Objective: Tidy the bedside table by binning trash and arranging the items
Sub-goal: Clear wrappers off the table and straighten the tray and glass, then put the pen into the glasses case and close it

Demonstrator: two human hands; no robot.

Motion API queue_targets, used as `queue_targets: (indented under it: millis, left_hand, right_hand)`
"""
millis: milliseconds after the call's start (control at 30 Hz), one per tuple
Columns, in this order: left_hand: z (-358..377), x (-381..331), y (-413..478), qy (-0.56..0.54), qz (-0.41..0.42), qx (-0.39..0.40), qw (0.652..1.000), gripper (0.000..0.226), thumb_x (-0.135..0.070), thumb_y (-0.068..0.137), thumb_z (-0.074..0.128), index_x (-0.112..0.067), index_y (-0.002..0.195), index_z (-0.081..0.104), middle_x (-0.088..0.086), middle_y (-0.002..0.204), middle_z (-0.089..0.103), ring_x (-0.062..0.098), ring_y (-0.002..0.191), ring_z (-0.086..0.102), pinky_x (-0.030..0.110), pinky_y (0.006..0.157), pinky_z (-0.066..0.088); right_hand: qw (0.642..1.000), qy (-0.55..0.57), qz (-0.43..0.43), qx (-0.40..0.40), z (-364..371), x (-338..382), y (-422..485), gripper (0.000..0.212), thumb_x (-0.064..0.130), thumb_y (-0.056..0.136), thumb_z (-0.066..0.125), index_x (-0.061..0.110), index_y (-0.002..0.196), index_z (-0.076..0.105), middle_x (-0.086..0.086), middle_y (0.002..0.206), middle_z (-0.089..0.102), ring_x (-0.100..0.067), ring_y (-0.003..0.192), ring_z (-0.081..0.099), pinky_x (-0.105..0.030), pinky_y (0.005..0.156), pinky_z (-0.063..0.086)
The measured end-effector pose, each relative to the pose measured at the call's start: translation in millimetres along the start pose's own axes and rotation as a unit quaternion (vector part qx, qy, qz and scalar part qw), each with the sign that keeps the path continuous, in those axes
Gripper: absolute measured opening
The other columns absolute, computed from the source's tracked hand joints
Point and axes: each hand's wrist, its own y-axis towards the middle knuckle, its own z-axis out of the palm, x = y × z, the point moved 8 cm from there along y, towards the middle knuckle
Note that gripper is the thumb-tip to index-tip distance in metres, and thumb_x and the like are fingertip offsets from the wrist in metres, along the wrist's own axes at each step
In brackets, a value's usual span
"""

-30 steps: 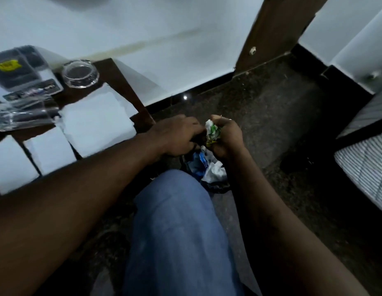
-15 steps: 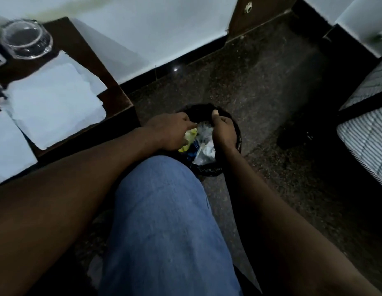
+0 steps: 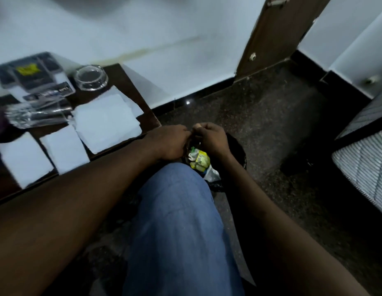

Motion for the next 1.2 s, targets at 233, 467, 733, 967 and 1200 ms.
queue_targets:
  millis: [233, 467, 733, 967, 1200]
  left_hand:
    - [-54, 23, -84, -0.035, -0.052, -0.106, 0.992, 0.043, -0.026, 0.091, 0.058, -0.029, 0.133, 0.059, 0.002, 0.130, 0.062, 0.027, 0.118, 0.060, 0.041, 0.094, 0.051]
    - [-70, 99, -205, -0.058, -0.194, -0.194, 0.960, 0.036, -0.034, 0.092, 0.064, -0.029, 0.128, 0.061, -0.001, 0.130, 0.067, 0.025, 0.118, 0.062, 0.038, 0.093, 0.051]
    - [-57, 199, -345, -0.071, -0.295, -0.227, 0.925, 0.032, -0.028, 0.088, 0.070, -0.026, 0.120, 0.065, -0.001, 0.120, 0.071, 0.025, 0.108, 0.067, 0.032, 0.086, 0.052]
    - [-32, 250, -371, -0.086, -0.309, -0.229, 0.919, 0.031, -0.029, 0.088, 0.073, -0.020, 0.118, 0.071, 0.011, 0.114, 0.072, 0.032, 0.103, 0.067, 0.037, 0.083, 0.052]
    - [-32, 309, -378, -0.129, -0.398, -0.247, 0.874, 0.037, -0.033, 0.085, 0.075, -0.022, 0.120, 0.071, 0.009, 0.109, 0.075, 0.031, 0.105, 0.068, 0.042, 0.093, 0.054]
  right_hand:
    - [0.989, -0.110, -0.093, 0.028, 50, 66, -54, 0.023, 0.020, 0.093, 0.068, 0.024, 0.071, 0.072, -0.006, 0.085, 0.078, -0.028, 0.092, 0.073, -0.048, 0.091, 0.057]
    - [0.949, -0.191, -0.184, 0.170, 172, 129, -128, 0.030, 0.023, 0.089, 0.063, 0.032, 0.062, 0.072, 0.012, 0.069, 0.073, -0.016, 0.082, 0.072, -0.044, 0.089, 0.061]
    - [0.880, -0.210, -0.229, 0.359, 333, 120, -198, 0.015, 0.018, 0.095, 0.070, 0.030, 0.087, 0.071, 0.013, 0.086, 0.072, -0.009, 0.089, 0.066, -0.044, 0.099, 0.058]
    - [0.839, -0.254, -0.286, 0.386, 402, 97, -190, 0.012, 0.016, 0.095, 0.071, 0.020, 0.105, 0.077, 0.009, 0.100, 0.072, -0.006, 0.091, 0.065, -0.039, 0.094, 0.058]
    - [0.870, -0.253, -0.240, 0.348, 432, 103, -148, 0.026, 0.007, 0.094, 0.061, 0.027, 0.081, 0.071, 0.002, 0.093, 0.079, -0.008, 0.083, 0.073, -0.025, 0.075, 0.056]
